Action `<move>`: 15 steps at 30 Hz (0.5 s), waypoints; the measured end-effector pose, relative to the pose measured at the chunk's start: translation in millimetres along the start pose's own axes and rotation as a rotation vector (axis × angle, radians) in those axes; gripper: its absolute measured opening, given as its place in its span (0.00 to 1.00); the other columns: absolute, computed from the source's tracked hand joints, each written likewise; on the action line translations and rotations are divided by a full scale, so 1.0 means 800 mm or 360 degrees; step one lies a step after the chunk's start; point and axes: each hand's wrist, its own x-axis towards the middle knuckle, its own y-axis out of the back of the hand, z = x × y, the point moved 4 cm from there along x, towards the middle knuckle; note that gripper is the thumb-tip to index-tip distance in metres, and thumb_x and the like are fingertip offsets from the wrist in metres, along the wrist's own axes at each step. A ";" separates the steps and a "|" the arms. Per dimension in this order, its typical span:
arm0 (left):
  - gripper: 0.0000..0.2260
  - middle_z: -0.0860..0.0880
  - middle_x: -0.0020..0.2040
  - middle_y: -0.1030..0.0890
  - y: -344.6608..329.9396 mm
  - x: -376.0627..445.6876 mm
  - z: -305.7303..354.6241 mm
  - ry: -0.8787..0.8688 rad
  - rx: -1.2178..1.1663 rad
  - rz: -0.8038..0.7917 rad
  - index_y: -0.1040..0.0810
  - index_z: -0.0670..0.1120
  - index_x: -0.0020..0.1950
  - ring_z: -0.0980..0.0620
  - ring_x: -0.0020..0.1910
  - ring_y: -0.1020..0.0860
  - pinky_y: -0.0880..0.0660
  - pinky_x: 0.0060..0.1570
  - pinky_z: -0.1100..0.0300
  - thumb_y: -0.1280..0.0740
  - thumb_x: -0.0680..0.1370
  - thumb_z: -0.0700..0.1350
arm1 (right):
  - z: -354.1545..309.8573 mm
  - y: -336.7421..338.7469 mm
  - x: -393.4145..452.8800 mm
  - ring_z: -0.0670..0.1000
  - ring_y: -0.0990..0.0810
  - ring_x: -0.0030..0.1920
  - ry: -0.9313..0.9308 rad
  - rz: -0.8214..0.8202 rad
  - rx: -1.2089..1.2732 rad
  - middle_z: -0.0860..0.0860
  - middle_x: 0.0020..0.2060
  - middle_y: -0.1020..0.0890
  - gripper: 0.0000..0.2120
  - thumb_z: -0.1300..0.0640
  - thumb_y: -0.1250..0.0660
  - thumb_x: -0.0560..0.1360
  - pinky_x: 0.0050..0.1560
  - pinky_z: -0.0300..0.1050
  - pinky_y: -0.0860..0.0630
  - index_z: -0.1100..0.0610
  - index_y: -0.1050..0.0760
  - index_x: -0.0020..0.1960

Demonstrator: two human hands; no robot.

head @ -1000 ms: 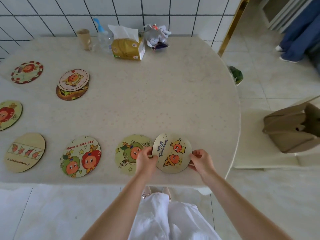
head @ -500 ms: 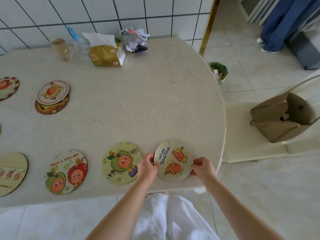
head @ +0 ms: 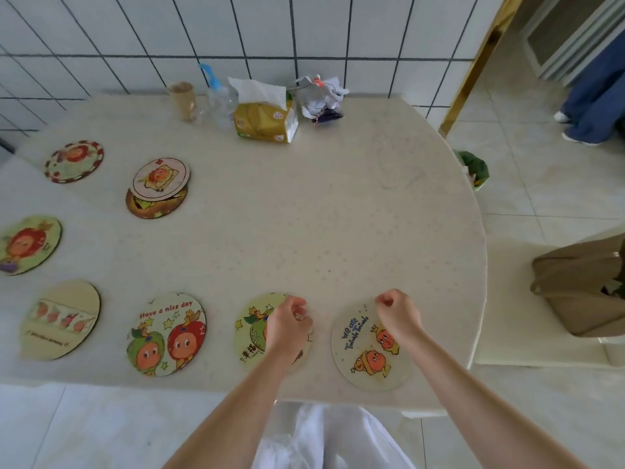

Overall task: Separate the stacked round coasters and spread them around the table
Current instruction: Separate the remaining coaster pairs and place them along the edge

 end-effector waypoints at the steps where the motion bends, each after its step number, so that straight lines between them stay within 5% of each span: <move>1: 0.11 0.54 0.46 0.20 0.014 0.007 0.000 0.0013 -0.0027 0.0032 0.22 0.48 0.54 0.52 0.43 0.20 0.23 0.41 0.57 0.35 0.74 0.38 | -0.019 -0.009 0.004 0.44 0.25 0.37 0.0046 -0.0028 -0.0028 0.45 0.42 0.22 0.06 0.58 0.40 0.79 0.32 0.38 0.30 0.55 0.24 0.51; 6: 0.11 0.50 0.50 0.21 0.098 0.062 -0.015 0.0094 -0.0179 0.0172 0.24 0.48 0.55 0.50 0.37 0.21 0.25 0.28 0.62 0.37 0.76 0.36 | -0.129 -0.073 0.022 0.55 0.20 0.51 0.0233 -0.0166 -0.0165 0.55 0.49 0.17 0.10 0.60 0.39 0.78 0.51 0.48 0.24 0.61 0.21 0.53; 15: 0.12 0.47 0.50 0.19 0.288 0.218 -0.059 0.0278 -0.0284 0.0430 0.22 0.48 0.56 0.45 0.48 0.19 0.19 0.49 0.51 0.35 0.75 0.37 | -0.318 -0.232 0.084 0.55 0.19 0.46 0.0326 -0.0361 -0.0282 0.52 0.41 0.20 0.10 0.59 0.37 0.75 0.52 0.46 0.23 0.60 0.20 0.51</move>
